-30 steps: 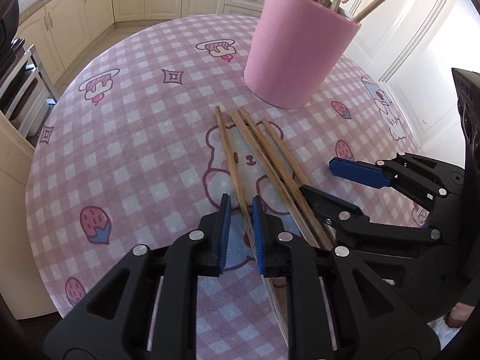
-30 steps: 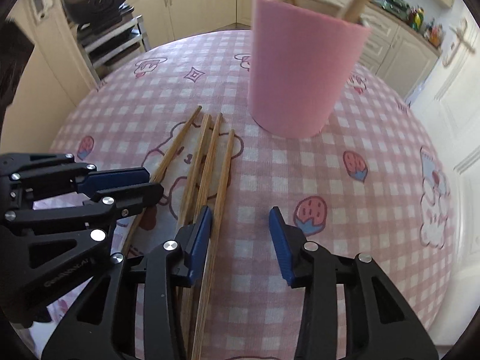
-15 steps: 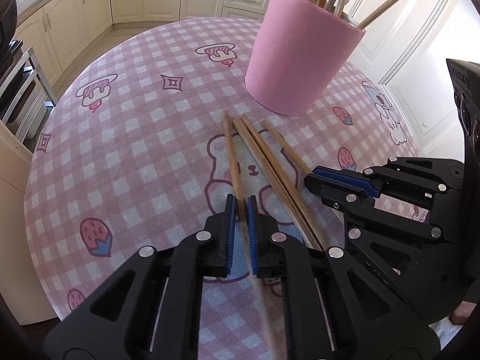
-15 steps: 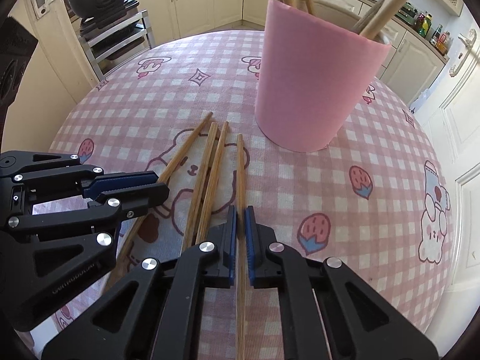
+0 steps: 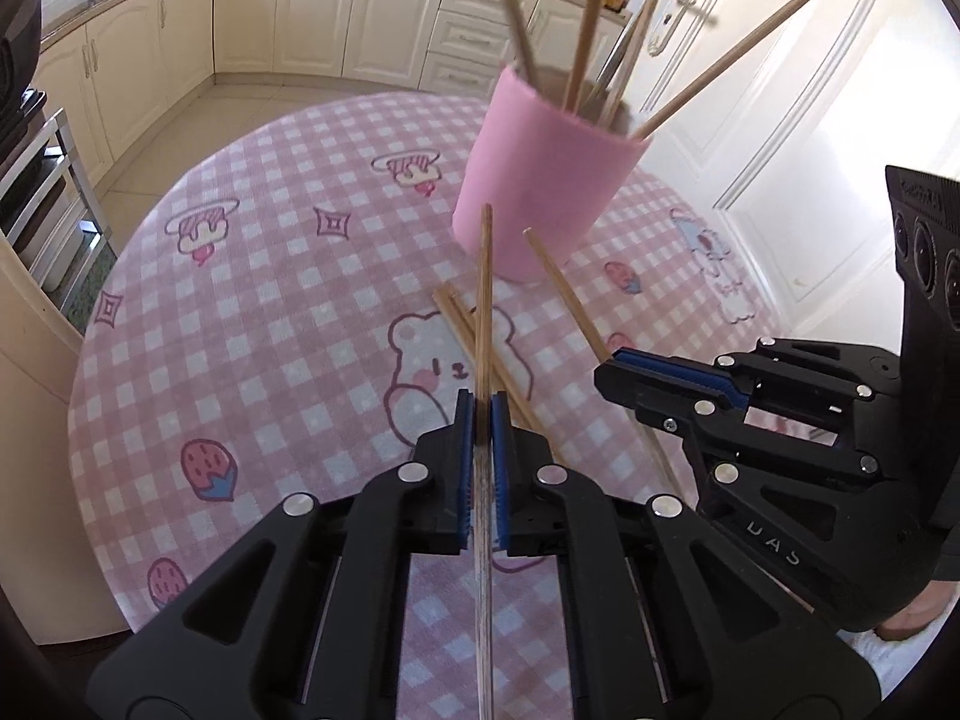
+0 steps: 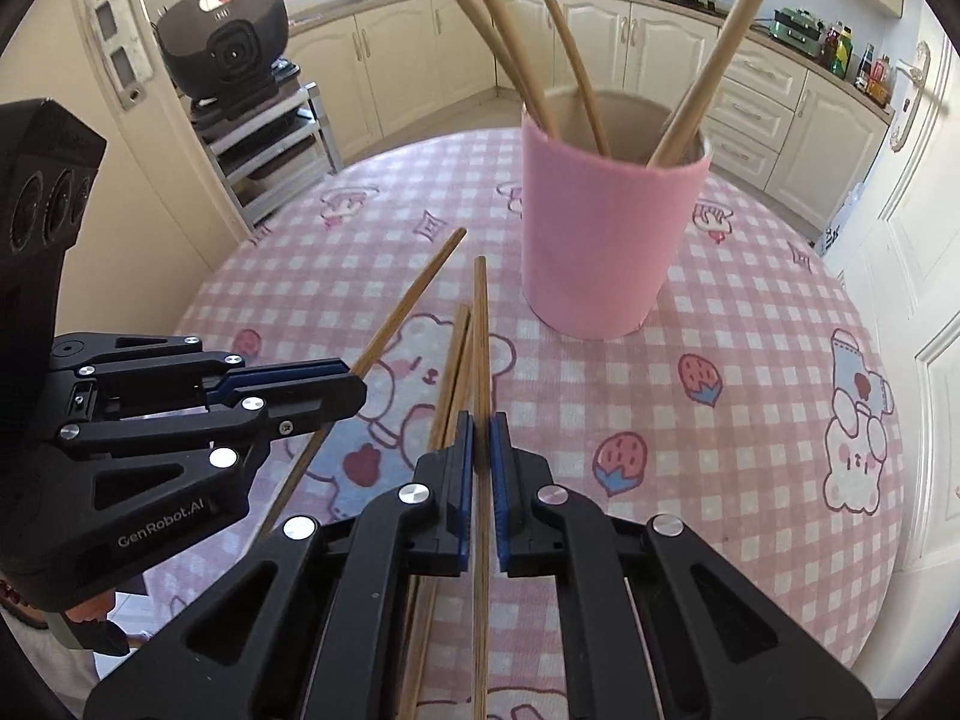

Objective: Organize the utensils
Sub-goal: 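Raise both held chopsticks upright above the pink cup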

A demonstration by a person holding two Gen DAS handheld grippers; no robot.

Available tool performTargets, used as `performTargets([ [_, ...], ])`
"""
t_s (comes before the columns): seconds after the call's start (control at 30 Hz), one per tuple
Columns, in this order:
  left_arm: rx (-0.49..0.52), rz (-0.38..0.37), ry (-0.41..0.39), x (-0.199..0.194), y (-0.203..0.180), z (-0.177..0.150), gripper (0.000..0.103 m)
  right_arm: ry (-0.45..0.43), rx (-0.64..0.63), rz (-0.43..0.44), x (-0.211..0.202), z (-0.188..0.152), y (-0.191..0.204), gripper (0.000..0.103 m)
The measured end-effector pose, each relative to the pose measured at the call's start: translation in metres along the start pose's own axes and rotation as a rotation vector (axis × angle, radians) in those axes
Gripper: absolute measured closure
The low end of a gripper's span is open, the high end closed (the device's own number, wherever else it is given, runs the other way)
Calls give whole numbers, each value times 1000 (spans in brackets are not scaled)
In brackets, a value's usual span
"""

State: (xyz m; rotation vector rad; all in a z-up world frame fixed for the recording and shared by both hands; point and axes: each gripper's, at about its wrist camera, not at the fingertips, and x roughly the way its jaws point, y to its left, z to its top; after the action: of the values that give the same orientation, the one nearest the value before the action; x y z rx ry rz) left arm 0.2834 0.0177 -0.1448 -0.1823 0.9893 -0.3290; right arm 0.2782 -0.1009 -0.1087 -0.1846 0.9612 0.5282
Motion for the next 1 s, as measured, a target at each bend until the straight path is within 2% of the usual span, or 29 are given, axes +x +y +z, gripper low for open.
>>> performTargets([
  [0.2, 20, -38, -95, -46, -11, 8, 97, -135, 16, 15, -42, 10, 6, 99],
  [0.37, 33, -70, -191, -82, -23, 13, 97, -283, 50, 39, -77, 13, 4, 99],
  [0.47, 43, -82, -226, -95, -34, 17, 97, -331, 62, 43, -88, 14, 3, 99],
  [0.67, 68, -88, -279, -112, -49, 25, 97, -392, 86, 82, -97, 16, -1, 99],
  [1.0, 79, -86, -306, -116, -52, 32, 97, -468, 98, 54, -100, 17, -9, 99],
])
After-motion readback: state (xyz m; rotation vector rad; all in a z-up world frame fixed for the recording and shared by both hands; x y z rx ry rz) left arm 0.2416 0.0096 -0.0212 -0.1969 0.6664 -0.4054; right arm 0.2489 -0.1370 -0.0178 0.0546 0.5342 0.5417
